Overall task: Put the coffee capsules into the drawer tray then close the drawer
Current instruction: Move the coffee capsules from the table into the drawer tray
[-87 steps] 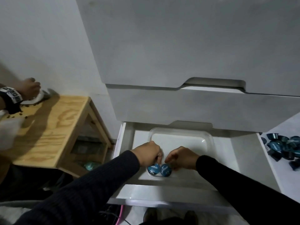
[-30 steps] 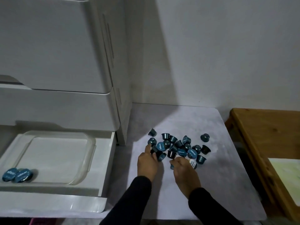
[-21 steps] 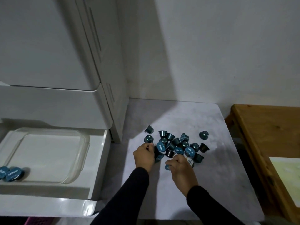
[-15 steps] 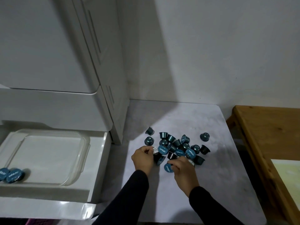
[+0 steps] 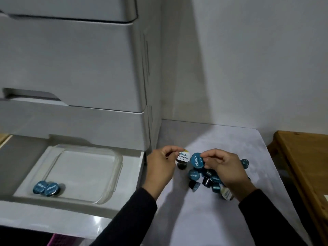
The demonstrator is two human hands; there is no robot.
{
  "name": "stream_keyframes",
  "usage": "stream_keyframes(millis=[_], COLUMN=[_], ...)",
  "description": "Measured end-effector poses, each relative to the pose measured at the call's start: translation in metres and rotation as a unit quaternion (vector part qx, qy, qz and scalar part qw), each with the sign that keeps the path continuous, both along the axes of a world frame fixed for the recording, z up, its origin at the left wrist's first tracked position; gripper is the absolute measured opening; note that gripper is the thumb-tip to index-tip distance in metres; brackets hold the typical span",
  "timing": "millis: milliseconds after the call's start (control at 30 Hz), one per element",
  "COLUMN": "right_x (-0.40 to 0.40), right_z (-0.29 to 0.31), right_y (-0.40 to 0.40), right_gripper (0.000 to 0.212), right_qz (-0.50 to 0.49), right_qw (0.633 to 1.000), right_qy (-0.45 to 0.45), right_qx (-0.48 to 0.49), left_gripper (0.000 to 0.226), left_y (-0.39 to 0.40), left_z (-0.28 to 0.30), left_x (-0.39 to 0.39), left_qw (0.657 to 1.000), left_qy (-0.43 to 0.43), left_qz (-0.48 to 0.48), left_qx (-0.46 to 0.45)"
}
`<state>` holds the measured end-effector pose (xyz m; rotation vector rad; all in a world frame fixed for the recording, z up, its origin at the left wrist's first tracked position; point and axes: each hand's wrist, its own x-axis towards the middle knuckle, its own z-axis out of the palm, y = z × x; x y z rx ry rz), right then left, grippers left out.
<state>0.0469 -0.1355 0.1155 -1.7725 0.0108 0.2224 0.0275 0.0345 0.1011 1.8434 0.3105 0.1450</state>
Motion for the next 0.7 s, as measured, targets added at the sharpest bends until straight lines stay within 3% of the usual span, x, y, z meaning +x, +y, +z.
stream_keyframes(millis=[133,300,500,700], right_x=[0.000,-0.008,-0.016,-0.024], right_z=[0.036,0.049,0.007,-0.057], right_y=[0.050,0.144,0.265,0.331], right_gripper=[0.023,0.030,0.031,0.030], right_qz=[0.087,0.208,0.305,0.319], right_qw=[0.995,0.977,0.946,0.913], right_qy=[-0.036,-0.041,0.013,0.115], right_qx=[-0.014,-0.026,-0.112,-0.227], left_gripper=[0.022,0.021,0.019,0.021], left_y=[0.068,0.179,0.302,0.351], left_z=[0.043,0.062,0.023,-0.031], left_x=[-0.012,-0.025,-0.033,-0.030], left_qw=[0.996,0.978,0.934,0.888], left_qy=[-0.028,0.013,0.116,0.188], left_qz=[-0.056,-0.139,-0.226,-0.327], left_qx=[0.057,0.158,0.250,0.265])
